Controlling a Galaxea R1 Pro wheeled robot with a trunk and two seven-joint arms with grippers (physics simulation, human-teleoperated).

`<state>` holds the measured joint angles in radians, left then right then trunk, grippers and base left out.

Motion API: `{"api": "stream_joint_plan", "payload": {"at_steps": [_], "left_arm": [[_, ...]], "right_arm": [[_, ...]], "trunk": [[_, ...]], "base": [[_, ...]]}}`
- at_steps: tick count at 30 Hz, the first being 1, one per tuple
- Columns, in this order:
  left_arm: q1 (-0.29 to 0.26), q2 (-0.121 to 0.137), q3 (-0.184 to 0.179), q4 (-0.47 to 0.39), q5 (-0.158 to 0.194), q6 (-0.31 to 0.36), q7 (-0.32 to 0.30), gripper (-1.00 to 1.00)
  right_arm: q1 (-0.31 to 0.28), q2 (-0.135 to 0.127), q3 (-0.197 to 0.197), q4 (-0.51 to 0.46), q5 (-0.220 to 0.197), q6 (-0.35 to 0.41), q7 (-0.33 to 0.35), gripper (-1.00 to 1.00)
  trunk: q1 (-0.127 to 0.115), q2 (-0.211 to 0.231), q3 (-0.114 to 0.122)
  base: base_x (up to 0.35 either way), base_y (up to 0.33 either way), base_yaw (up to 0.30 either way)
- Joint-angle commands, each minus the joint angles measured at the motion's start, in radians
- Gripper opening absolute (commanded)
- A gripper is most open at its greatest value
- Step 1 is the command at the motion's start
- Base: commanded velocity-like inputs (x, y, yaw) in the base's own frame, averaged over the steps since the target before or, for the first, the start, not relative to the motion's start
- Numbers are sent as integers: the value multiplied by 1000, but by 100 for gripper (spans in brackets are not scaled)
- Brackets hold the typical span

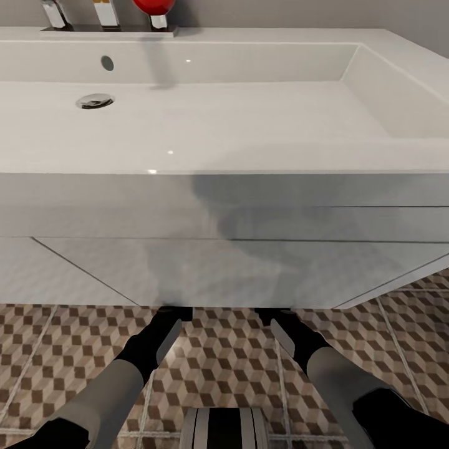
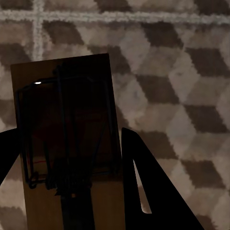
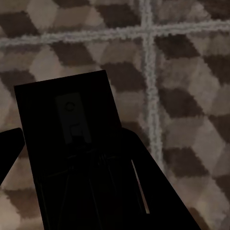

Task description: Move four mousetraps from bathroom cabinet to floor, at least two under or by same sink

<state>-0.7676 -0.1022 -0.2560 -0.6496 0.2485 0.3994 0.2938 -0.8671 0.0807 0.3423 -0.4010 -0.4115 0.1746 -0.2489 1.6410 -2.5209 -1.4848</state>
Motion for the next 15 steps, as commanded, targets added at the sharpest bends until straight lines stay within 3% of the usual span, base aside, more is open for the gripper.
{"api": "stream_joint_plan", "payload": {"at_steps": [1, 15], "left_arm": [[-5, 1, -4, -2, 8, 4, 10, -100], [-4, 1, -4, -2, 8, 5, 10, -100]], "right_arm": [[-41, -1, 6, -2, -10, 6, -9, -100], [-41, -1, 6, -2, -10, 6, -9, -100]], "trunk": [[0, 0, 0], [0, 0, 0]], "base": [[0, 0, 0], [0, 0, 0]]}}
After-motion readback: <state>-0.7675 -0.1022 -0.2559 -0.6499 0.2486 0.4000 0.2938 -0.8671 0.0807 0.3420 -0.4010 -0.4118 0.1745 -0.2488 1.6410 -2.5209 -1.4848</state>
